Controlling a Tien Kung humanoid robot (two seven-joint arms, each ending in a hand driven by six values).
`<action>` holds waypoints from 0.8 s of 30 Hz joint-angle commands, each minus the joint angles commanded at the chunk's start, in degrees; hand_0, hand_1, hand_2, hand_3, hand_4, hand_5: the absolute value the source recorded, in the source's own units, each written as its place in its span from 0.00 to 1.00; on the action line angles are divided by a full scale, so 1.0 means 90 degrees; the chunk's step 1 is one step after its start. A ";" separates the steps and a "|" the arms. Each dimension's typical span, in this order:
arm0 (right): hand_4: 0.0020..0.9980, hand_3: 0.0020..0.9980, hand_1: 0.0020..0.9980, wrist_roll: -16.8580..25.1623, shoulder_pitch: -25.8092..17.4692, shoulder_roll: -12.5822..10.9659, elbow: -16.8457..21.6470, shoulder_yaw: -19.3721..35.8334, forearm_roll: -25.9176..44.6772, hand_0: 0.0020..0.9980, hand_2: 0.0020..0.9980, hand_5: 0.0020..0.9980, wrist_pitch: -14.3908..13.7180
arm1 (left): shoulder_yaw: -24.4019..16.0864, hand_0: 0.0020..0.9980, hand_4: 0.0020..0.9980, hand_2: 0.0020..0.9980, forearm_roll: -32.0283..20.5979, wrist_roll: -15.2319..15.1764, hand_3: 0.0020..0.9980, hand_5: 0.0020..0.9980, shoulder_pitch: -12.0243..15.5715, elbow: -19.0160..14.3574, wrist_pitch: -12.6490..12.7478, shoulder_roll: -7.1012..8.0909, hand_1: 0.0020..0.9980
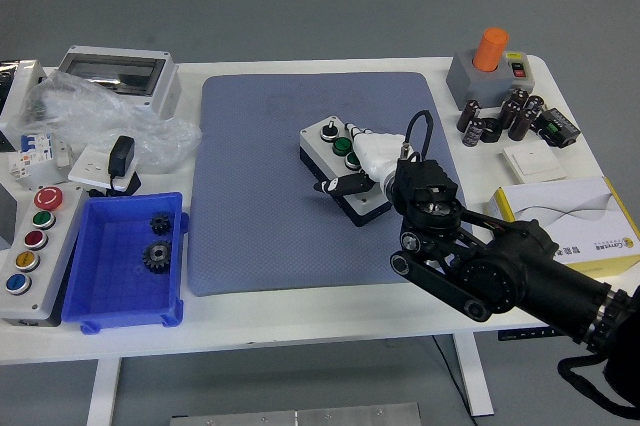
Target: Pick up the button,place it on the desk,press the button,press the button
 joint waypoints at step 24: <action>0.67 0.50 0.46 0.0000 -0.0040 0.0050 0.0013 -0.0366 -0.0327 0.17 0.43 0.26 -0.0282 | -0.0004 0.62 0.66 0.61 -0.0001 -0.0019 0.63 0.32 0.0045 0.0003 0.0014 -0.0014 0.65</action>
